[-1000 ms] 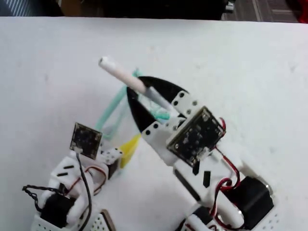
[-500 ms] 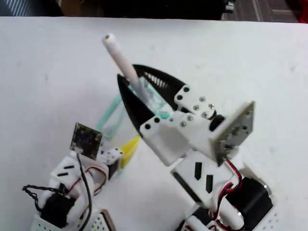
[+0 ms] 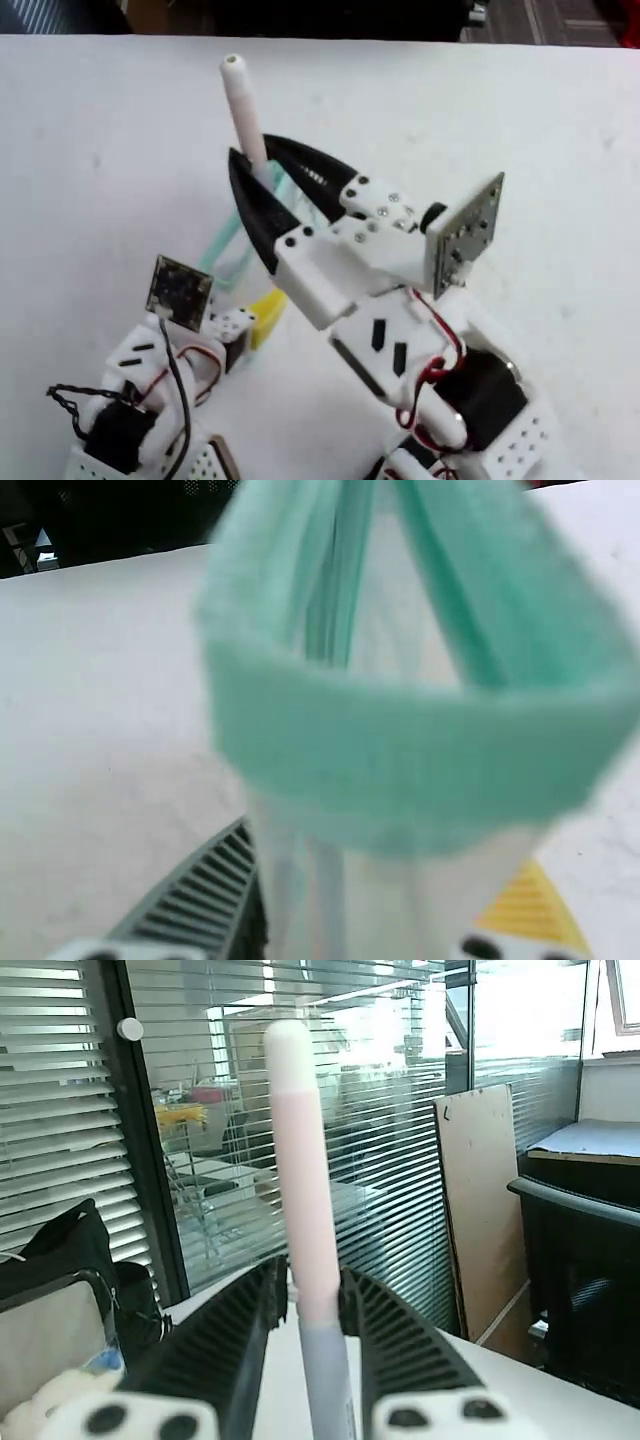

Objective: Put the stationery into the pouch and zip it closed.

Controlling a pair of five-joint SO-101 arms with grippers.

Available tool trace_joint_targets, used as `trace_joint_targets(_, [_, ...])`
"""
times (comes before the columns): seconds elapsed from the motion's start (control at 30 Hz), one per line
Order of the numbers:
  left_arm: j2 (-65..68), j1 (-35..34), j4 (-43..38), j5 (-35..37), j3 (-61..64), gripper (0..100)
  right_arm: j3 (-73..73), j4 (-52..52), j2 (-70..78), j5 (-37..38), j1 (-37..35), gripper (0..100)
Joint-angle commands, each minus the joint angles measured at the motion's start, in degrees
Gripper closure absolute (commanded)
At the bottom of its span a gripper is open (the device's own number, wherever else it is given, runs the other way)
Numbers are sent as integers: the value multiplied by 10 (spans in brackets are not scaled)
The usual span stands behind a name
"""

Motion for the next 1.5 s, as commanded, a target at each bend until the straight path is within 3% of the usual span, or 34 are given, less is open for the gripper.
trace_joint_targets(0.0, [0, 9, -18, -4, -6, 740, 0, -39, 32, -6, -1, 981])
trace_joint_targets(0.33, [0, 9, -18, -4, -7, 740, 4, -29, 126, -6, -1, 981])
trace_joint_targets(0.77, [0, 7, -18, -4, -7, 740, 49, 60, 44, -2, -1, 978])
trace_joint_targets(0.83, [0, 7, -18, -4, -6, 740, 49, 82, 37, -2, -1, 933])
trace_joint_targets(1.0, [0, 7, -18, -4, -5, 740, 47, 134, 21, -2, 0, 697])
trace_joint_targets(1.17, [0, 6, -18, -4, -5, 740, 29, 138, -24, 1, 4, 714])
trace_joint_targets(1.47, [0, 4, -18, -4, -4, 740, -17, 181, -48, 42, 153, 759])
